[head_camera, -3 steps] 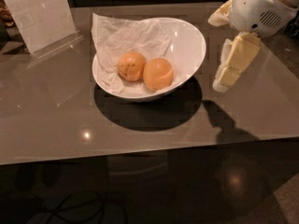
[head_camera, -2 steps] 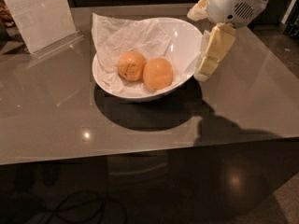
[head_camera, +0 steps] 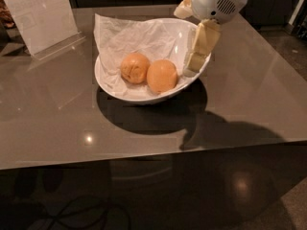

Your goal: Pick orange from white bowl

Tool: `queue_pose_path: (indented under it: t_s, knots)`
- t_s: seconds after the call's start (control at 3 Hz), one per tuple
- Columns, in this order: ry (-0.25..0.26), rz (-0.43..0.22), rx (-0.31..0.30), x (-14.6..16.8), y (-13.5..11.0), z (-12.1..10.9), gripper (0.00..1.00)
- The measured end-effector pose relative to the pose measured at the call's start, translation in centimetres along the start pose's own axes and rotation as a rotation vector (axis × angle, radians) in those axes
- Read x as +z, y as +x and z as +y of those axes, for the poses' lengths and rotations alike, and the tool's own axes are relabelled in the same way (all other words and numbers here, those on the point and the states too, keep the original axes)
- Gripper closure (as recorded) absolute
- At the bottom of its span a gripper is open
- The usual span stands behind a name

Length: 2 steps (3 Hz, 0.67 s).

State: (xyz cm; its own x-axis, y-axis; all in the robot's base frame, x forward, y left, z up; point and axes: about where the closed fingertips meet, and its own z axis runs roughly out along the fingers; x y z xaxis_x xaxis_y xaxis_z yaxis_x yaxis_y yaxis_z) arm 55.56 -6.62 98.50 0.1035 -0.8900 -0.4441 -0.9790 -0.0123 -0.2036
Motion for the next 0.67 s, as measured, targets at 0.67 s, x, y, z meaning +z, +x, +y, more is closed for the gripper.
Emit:
queue_pose_path:
  t_s: [0.67]
  knots:
    - [-0.003,-0.087,0.034,2.6,0.8,-2.1,0.0]
